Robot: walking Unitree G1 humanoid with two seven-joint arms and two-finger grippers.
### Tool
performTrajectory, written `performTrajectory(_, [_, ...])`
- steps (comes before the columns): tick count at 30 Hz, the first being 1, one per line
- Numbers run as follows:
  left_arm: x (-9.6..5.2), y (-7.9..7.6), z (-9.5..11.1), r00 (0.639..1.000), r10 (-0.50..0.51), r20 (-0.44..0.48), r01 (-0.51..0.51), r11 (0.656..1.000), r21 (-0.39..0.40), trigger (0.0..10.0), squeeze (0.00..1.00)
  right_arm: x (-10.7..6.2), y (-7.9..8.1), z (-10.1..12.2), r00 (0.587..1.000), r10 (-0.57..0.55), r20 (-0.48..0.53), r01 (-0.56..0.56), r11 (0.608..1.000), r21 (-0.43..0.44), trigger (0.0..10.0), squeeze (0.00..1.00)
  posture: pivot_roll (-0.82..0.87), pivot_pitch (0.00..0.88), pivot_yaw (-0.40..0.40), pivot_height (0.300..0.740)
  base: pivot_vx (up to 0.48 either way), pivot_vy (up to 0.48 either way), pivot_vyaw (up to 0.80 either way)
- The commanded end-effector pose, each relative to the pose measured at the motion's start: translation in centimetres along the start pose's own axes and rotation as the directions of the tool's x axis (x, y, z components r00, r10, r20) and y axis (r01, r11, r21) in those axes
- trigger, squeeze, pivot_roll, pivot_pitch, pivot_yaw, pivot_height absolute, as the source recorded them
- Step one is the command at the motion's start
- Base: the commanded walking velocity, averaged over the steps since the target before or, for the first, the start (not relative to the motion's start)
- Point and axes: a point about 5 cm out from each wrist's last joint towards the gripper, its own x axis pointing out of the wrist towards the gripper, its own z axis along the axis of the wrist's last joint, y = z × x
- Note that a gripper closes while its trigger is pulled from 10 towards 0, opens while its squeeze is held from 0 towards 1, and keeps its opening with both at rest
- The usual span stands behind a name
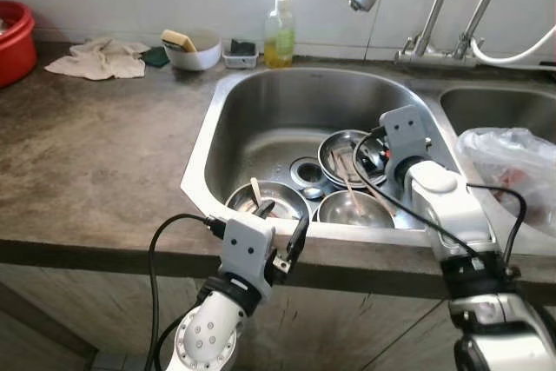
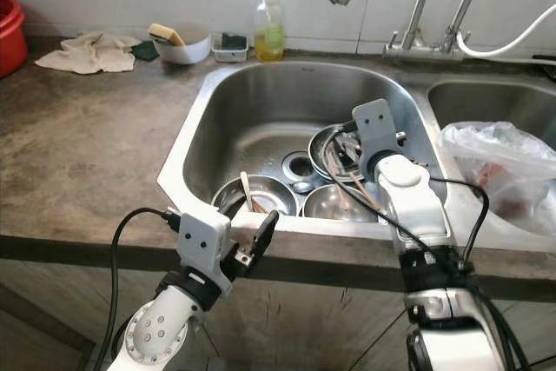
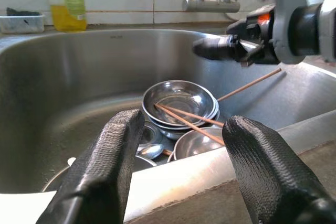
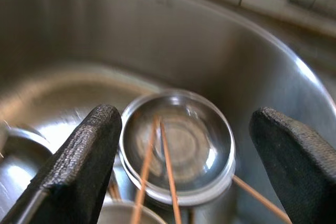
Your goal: Kitchen organization
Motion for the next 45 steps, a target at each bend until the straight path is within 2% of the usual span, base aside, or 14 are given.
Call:
performTrajectory(1, [0.1,0.1,-0.3,1.0,-0.002,-0.006,0.002,1.0,0.008,10.0,0.0,-1.1,-0.3,1.0,0.996,-0.027,0.08,0.026,1.0,0.013,10.0,0.0,0.17,0.085,-0.052,0.74,0.0,0.0,0.0])
performTrajectory(6, [0.4,0.3,-0.4,1.0,-0.007,-0.004,0.007,1.0,0.012,10.0,0.0,-2.7,-0.1,1.3,0.989,-0.056,0.138,0.048,0.997,0.058,10.0,0.0,0.15,0.066,-0.046,0.74,0.0,0.0,0.0])
performTrajectory(8, [0.5,0.6,-0.3,1.0,-0.006,0.004,0.006,1.0,0.017,10.0,0.0,-4.4,0.8,1.3,0.98,-0.054,0.19,0.036,0.994,0.1,10.0,0.0,0.15,0.064,-0.042,0.74,0.0,0.0,0.0])
performTrajectory(9, [0.5,0.7,-0.3,1.0,-0.005,0.008,0.005,1.0,0.019,10.0,0.0,-5.6,1.5,1.0,0.975,-0.06,0.213,0.027,0.988,0.155,10.0,0.0,0.15,0.059,-0.04,0.74,0.0,0.0,0.0])
performTrajectory(14, [0.3,0.8,-0.2,1.0,-0.007,0.012,0.007,1.0,0.018,10.0,0.0,-7.6,3.0,0.2,0.97,-0.043,0.239,-0.002,0.982,0.187,10.0,0.0,0.15,0.052,-0.036,0.74,0.0,0.0,0.0])
performTrajectory(15, [0.3,0.9,-0.2,1.0,-0.006,0.014,0.006,1.0,0.015,10.0,0.0,-8.4,3.4,-0.3,0.97,-0.052,0.237,-0.001,0.976,0.219,10.0,0.0,0.15,0.051,-0.035,0.74,0.0,0.0,0.0])
performTrajectory(22, [-0.3,0.8,-0.7,1.0,-0.011,-0.008,0.011,1.0,-0.011,10.0,0.0,-10.5,5.2,-1.0,0.971,-0.04,0.237,-0.021,0.968,0.251,10.0,0.0,0.14,0.048,-0.025,0.74,0.0,0.0,0.0])
performTrajectory(31, [-0.4,0.9,-0.7,1.0,-0.006,-0.005,0.006,1.0,-0.028,10.0,0.0,-10.7,5.8,-0.9,0.968,-0.05,0.245,-0.014,0.967,0.254,10.0,0.0,0.15,0.038,-0.024,0.74,0.0,0.0,0.22])
performTrajectory(39, [-0.6,1.1,-0.9,1.0,0.009,-0.018,-0.009,1.0,-0.025,10.0,0.0,-10.2,6.3,-1.0,0.969,-0.028,0.246,-0.038,0.965,0.261,10.0,0.0,0.16,0.039,-0.034,0.74,0.0,0.443,0.8])
performTrajectory(45, [-0.4,1.2,-0.8,1.0,0.011,-0.014,-0.011,1.0,-0.018,10.0,0.0,-10.0,6.5,-1.0,0.97,-0.01,0.243,-0.057,0.963,0.264,10.0,0.0,0.16,0.043,-0.034,0.74,0.0,0.0,0.8])
